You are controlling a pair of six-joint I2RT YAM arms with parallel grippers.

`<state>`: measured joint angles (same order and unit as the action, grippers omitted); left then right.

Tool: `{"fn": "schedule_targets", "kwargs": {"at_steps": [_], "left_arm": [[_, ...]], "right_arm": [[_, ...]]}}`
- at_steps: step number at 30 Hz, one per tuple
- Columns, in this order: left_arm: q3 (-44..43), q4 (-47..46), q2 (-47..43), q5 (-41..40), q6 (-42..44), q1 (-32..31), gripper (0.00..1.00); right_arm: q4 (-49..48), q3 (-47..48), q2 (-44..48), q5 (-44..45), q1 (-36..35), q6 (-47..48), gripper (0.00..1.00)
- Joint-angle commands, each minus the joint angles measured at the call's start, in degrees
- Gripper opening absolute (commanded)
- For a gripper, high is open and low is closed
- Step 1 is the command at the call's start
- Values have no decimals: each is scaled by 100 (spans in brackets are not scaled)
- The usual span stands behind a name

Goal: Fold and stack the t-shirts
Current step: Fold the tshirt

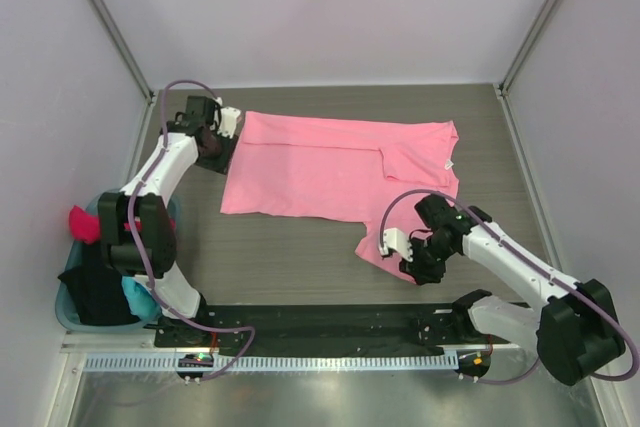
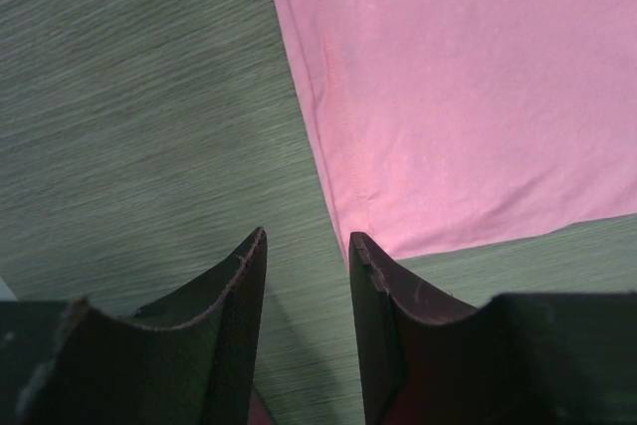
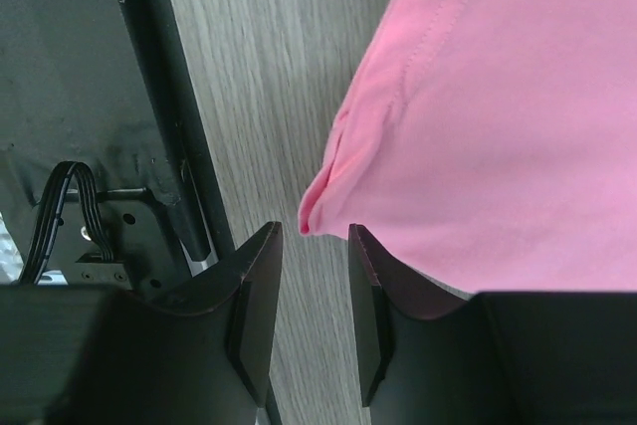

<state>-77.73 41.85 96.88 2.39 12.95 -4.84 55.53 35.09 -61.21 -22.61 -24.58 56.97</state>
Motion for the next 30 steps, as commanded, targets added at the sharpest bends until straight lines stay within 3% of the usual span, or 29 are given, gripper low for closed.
{"fn": "schedule_targets", "kwargs": {"at_steps": [1,14,23,26,29,30], "left_arm": [[4,-168,-231,-107,85,106,40],[-66,-221,-117,-64,58,308,41],[-180,-168,15,15,6,361,41],[-181,-89,59,147,-64,370,41],[-242,156,147,445,-205,405,41],[-277,410,216,594,-257,414,41]], "right_arm": [[-94,15,-154,29,-179,60,38],[-429,-125,-497,336,-644,-195,38],[-640,-222,-638,556,-733,-292,29],[-622,-222,-646,591,-741,-248,22],[-535,-196,-594,705,-741,-160,1],[-404,-161,-550,819,-741,-125,1]]}}
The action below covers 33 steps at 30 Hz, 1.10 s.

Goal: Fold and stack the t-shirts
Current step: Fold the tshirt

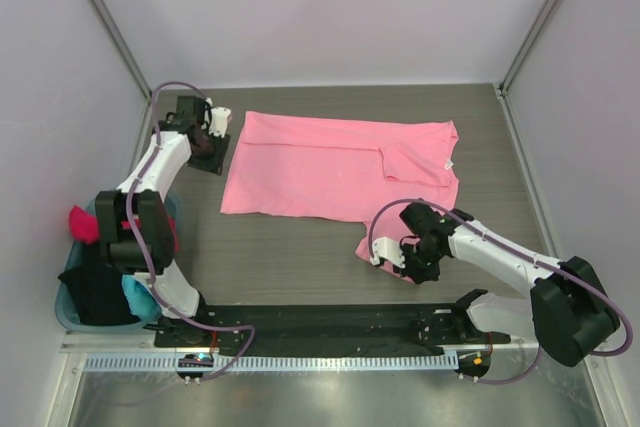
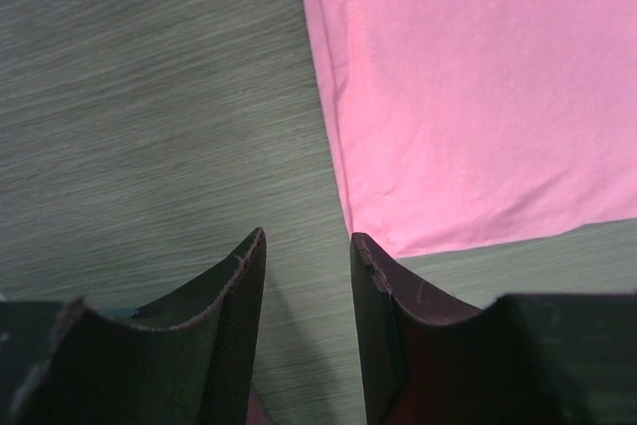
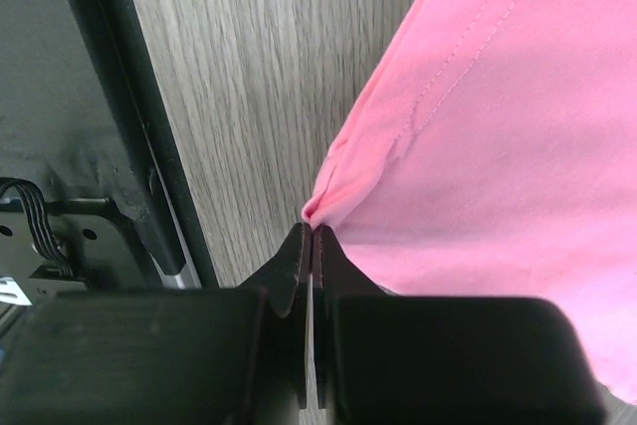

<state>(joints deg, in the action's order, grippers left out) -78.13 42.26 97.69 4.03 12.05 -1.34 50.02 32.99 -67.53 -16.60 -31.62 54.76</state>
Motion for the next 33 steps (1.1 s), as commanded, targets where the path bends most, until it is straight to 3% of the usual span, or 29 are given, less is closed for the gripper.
{"fn": "schedule_targets", "kwargs": {"at_steps": [1,3,9,14,33], "left_arm": [[-264,501,162,554,-160,73,41],[-326,852,215,809,-177,73,46],[-475,1574,496,1073,7,108,41],[-493,2083,883,1135,279,354,39],[-739,1979,1946,1328,359,416,39]], "right_arm": [[218,119,117,288,-29,105,1],[472,225,257,403,-38,79,1],[947,726,819,509,-38,-378,1],[799,884,969,702,-29,-668,1],[676,928,873,843,-11,-695,1]]}}
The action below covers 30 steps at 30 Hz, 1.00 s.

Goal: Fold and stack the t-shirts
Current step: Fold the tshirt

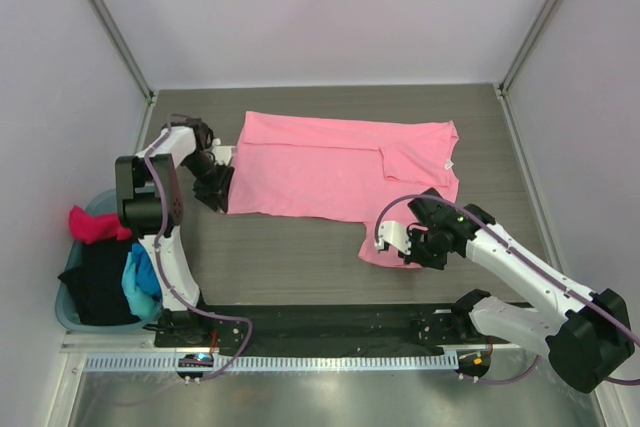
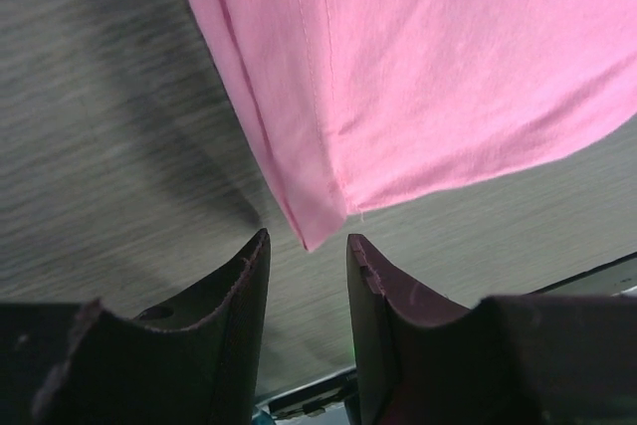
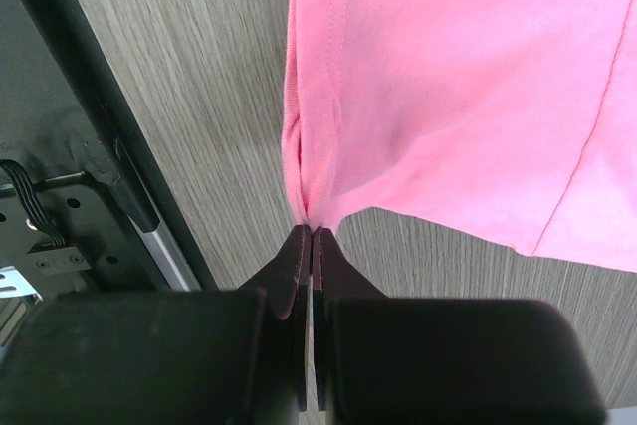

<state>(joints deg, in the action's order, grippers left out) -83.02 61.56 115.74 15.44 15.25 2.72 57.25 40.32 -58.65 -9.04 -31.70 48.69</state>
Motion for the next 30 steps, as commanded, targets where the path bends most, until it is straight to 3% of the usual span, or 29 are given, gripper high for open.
{"fn": "schedule_targets", "kwargs": {"at_steps": [1,5,10,15,30], "left_arm": [[-267,40,168,213,40,9,38],[-346,154,264,380,31,18,29],[-276,233,221,389,92,9,27],[-468,400,265,495,119,9,2],[-2050,1410,396,846,207,9,1]], "right_arm": [[-56,196,-23,86,6,-87,1],[-83,161,-15,113,41,-105,1],[-171,108,12,104,112,-184,1],[-232,283,-32,165,331,-263,1],[-206,1900,-304,420,1271,-448,1]]}}
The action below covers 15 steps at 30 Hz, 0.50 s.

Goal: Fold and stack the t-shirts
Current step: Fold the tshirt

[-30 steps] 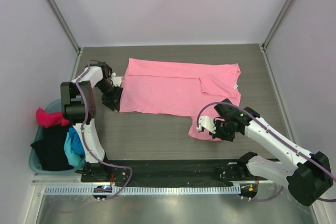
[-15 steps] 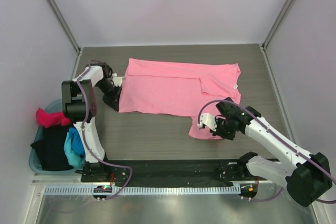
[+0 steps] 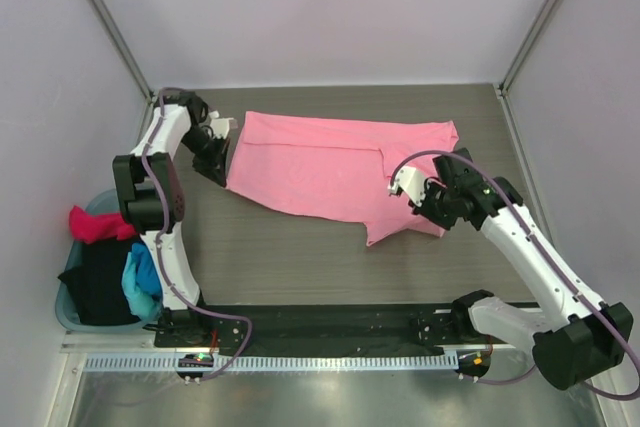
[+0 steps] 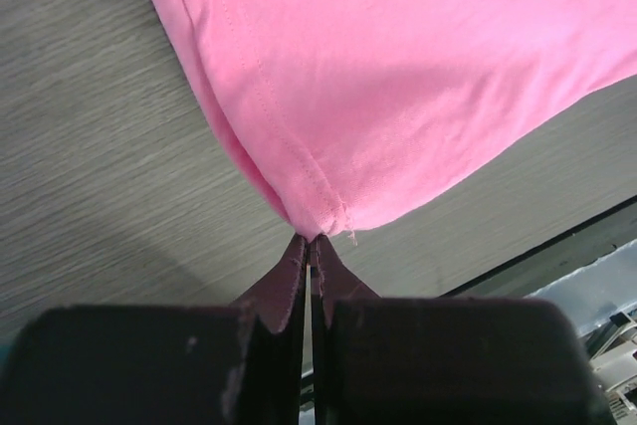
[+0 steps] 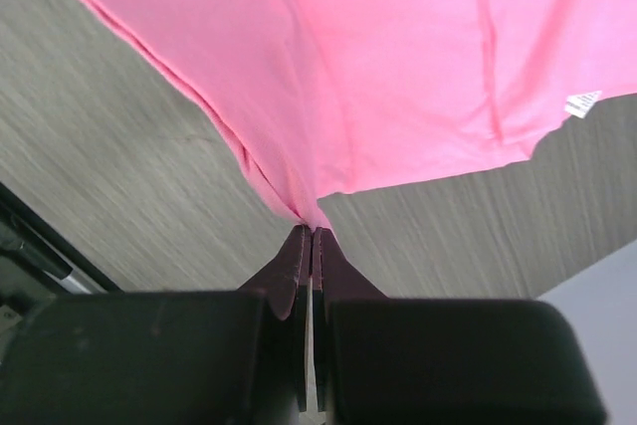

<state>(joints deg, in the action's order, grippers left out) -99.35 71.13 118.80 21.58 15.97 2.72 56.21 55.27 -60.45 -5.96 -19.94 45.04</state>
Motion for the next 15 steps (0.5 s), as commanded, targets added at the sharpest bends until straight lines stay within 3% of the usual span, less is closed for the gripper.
{"fn": "schedule_targets", "kwargs": {"at_steps": [1,15], "left_arm": [[-636,506,108,250,143,9,1],[-2175,1052,775,417,126,9,1]], "right_arm": [[-127,484,-178,121,157,-83,1],[-628,2146,-1355,270,561,102,1]]}}
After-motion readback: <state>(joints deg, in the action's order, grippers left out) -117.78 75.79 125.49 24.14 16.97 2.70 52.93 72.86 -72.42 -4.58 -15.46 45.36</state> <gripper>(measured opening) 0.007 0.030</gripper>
